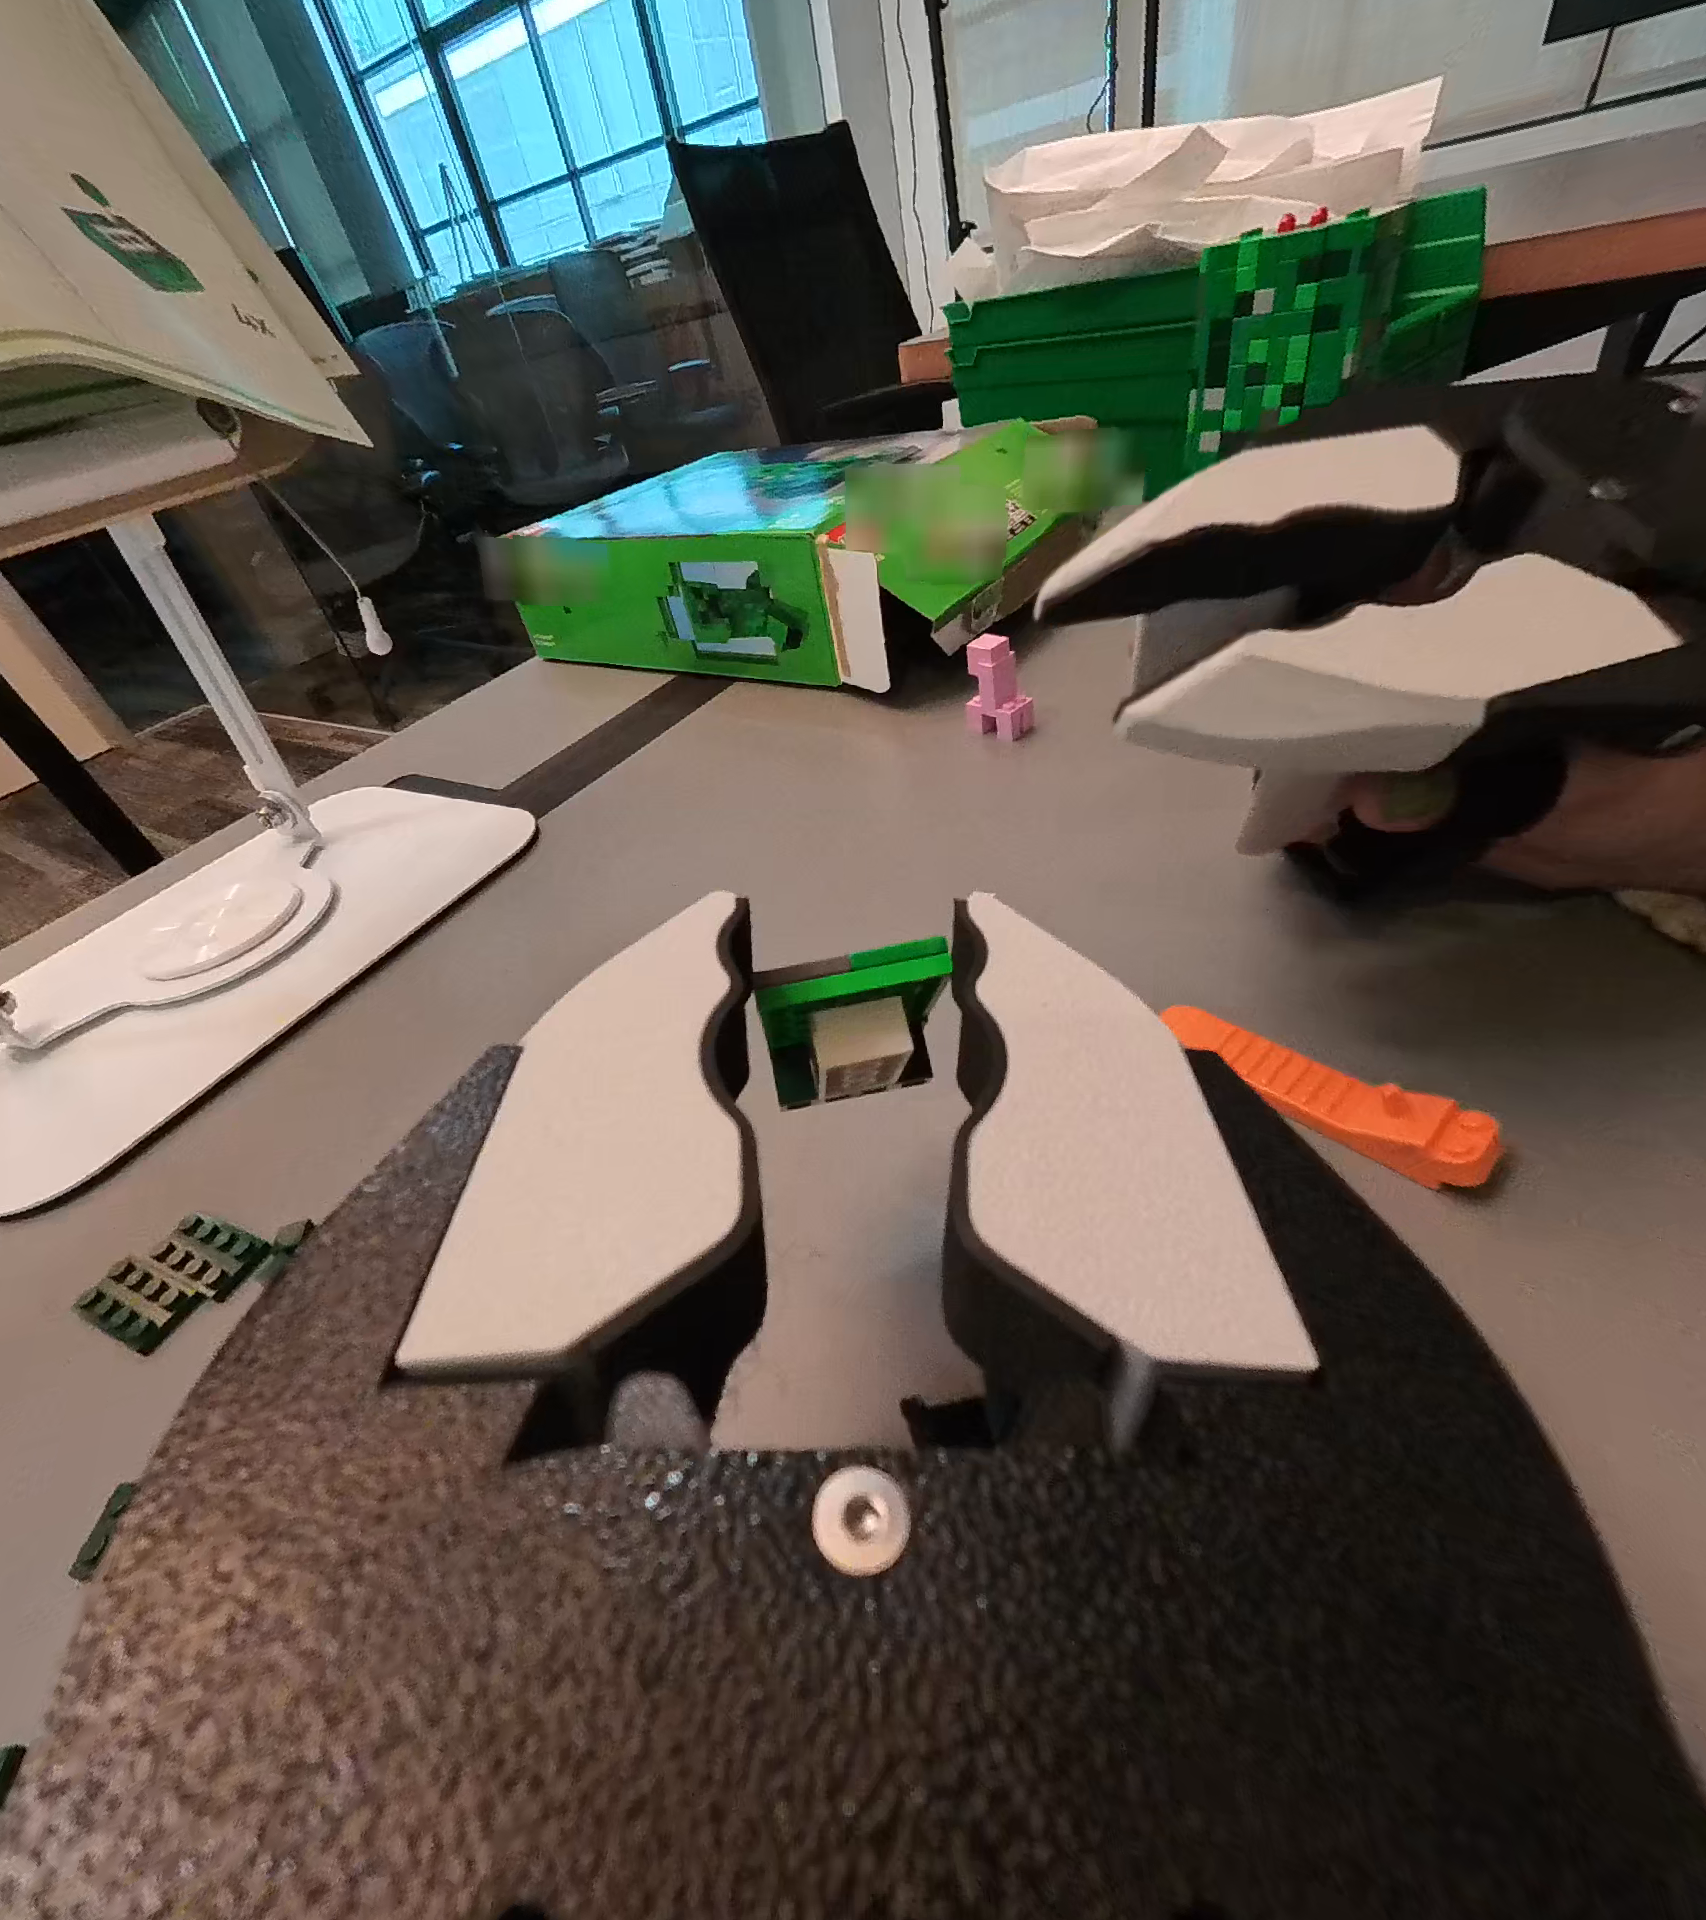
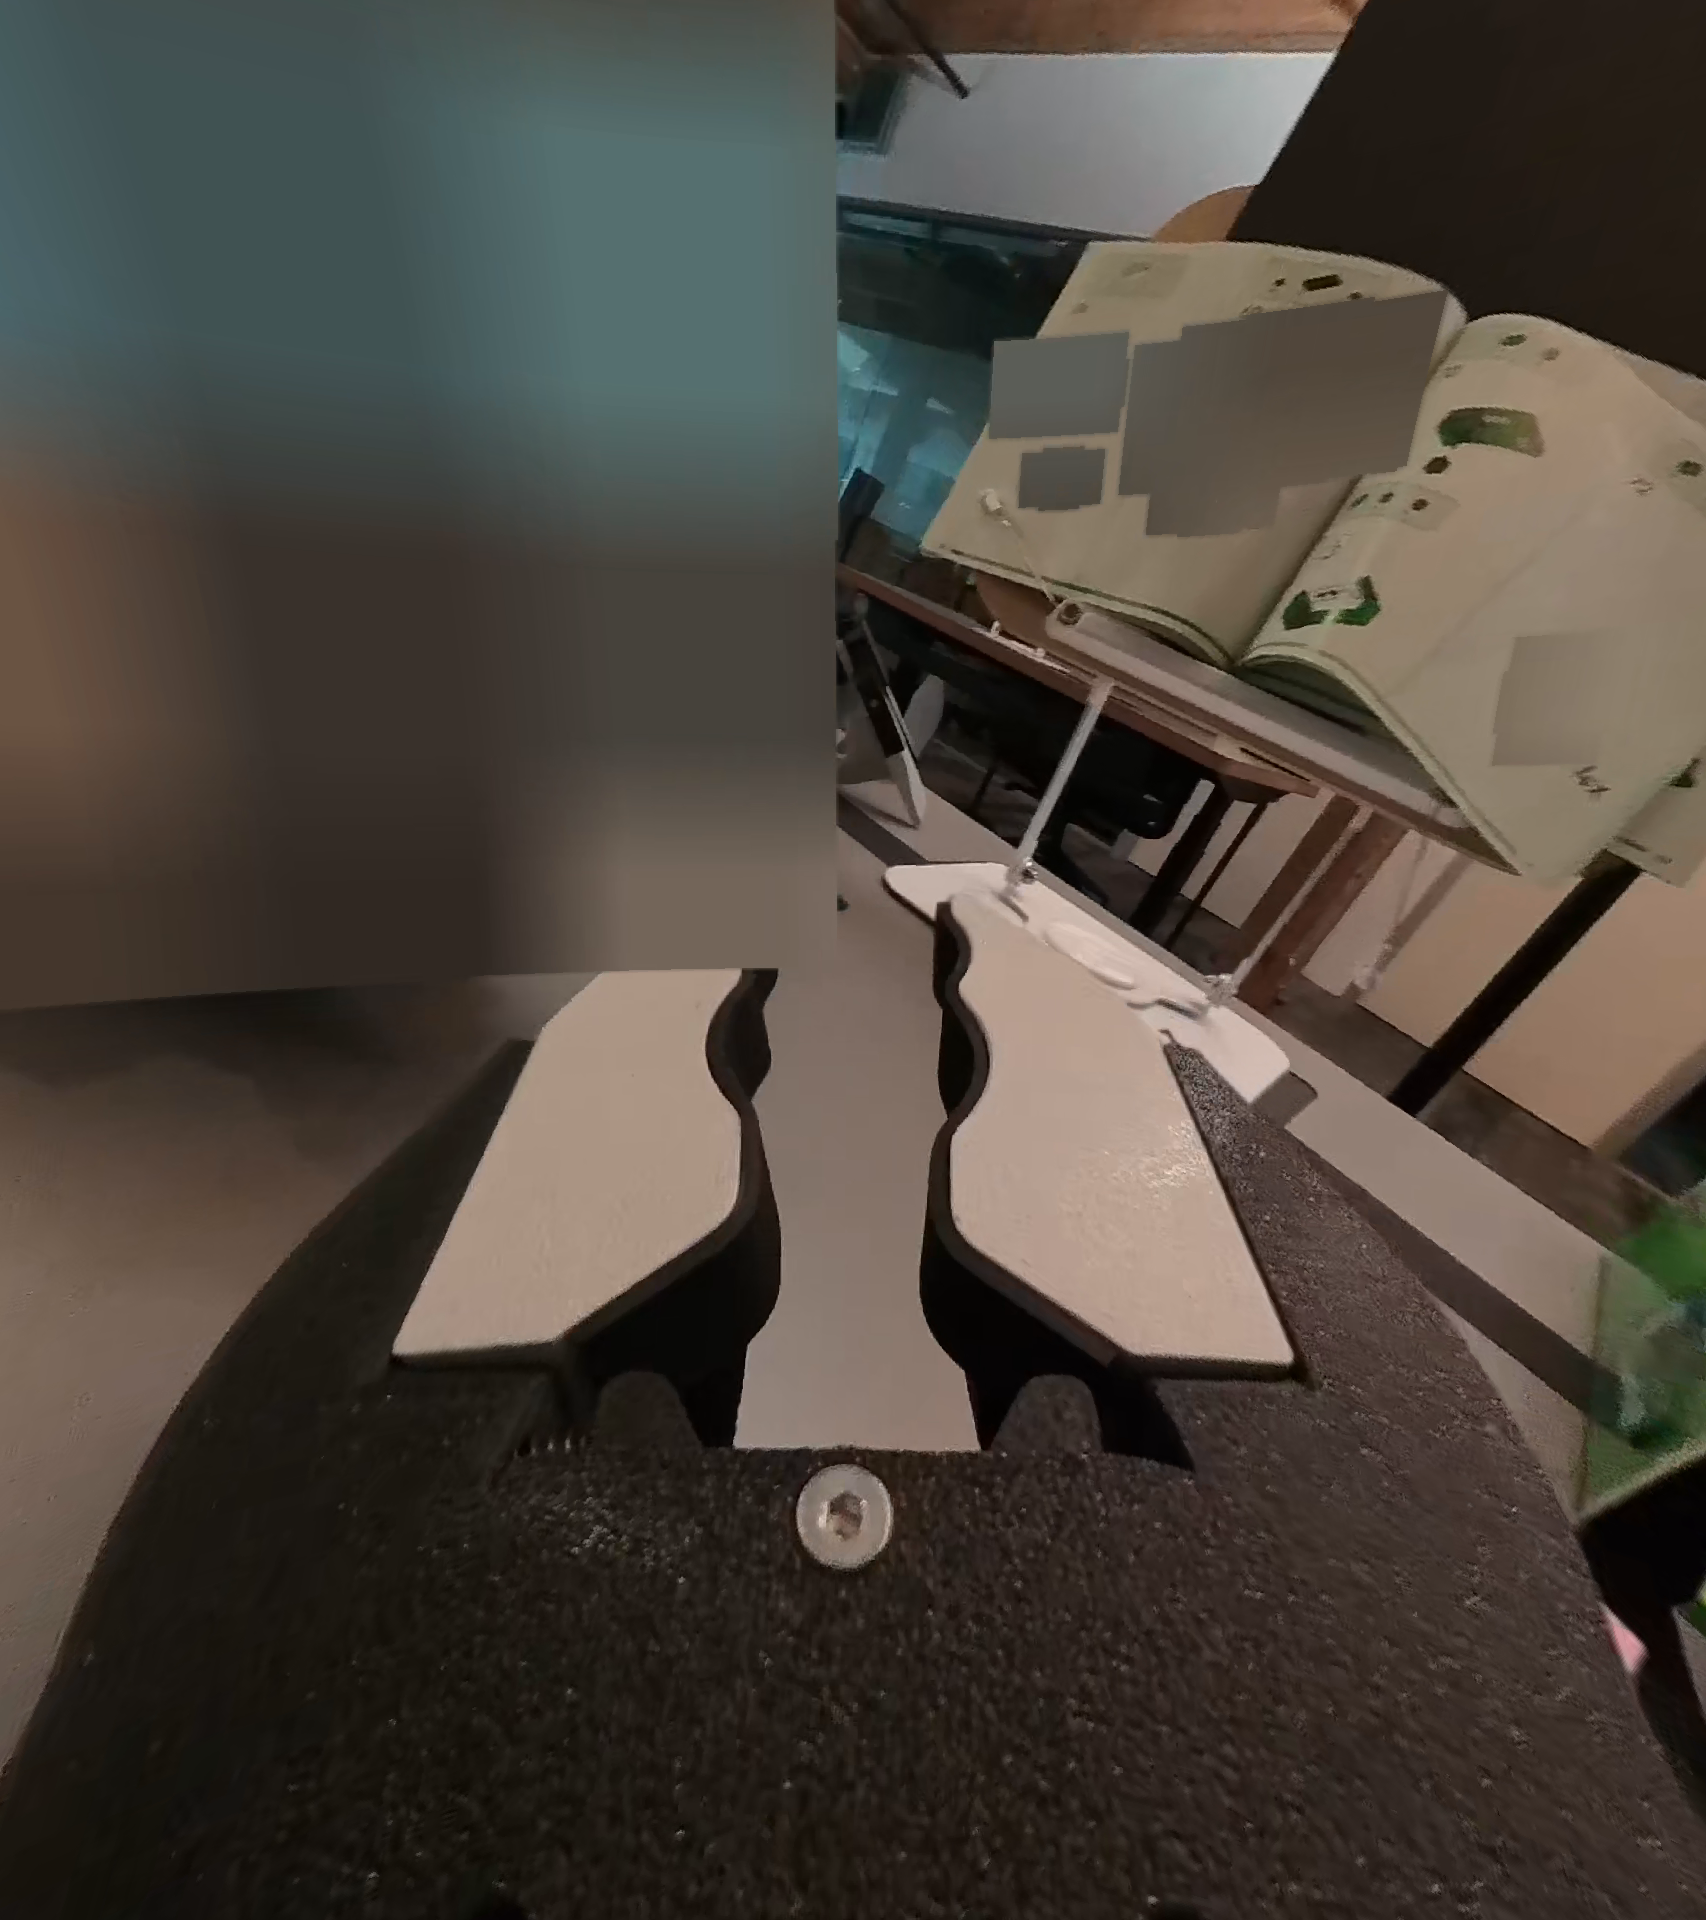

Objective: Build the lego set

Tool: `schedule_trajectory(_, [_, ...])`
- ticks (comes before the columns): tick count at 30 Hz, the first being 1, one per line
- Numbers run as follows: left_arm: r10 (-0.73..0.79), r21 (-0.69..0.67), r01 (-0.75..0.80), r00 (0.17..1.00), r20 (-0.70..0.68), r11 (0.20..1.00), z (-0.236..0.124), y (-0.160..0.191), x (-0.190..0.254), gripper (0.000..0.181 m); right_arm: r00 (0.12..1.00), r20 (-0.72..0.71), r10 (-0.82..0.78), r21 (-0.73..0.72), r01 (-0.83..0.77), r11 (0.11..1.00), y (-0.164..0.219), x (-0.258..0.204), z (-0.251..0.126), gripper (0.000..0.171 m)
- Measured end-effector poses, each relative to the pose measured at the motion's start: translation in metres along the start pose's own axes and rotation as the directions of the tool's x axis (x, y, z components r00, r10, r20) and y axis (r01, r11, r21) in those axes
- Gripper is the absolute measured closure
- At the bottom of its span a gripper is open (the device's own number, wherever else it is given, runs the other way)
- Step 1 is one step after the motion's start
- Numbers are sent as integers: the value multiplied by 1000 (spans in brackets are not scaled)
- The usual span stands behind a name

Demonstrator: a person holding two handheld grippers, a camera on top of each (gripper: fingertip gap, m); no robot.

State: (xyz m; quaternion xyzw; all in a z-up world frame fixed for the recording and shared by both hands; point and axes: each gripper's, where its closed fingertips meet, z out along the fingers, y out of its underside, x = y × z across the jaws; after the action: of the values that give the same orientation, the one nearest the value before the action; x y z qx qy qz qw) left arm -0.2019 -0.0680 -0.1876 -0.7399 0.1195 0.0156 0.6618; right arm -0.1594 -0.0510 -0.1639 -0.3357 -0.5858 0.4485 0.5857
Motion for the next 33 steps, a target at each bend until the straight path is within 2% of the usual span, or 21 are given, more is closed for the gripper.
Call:
schedule_trajectory(1, [1, 1, -1, 1000, -1, 1000, 0, 0, 0, 145, 1000, 15, -4, -10, 4, 1000, 1, -3, 1, 143])
schedule_trajectory(6, [-11, 18, 11, 1000, 4, 1000, -1, -2, -1, 145, 990, 134, -45, -83, 57, 995, 10, -28, 7, 145])
schedule_trajectory(10, [-75, 67, 73, 997, 18, 995, -6, -7, -10, 145, 982, 163, -94, -118, 114, 986, 14, -38, 14, 146])
schedule_trajectory(18, [-190, 160, 186, 982, 6, 969, -15, -15, -22, 145, 985, 112, -127, -115, 140, 983, 11, -38, 20, 145])
schedule_trajectory(33, [-179, 169, 175, 984, 5, 970, -14, -16, -21, 145, 950, 117, -289, -63, 298, 953, 10, -43, 43, 144])
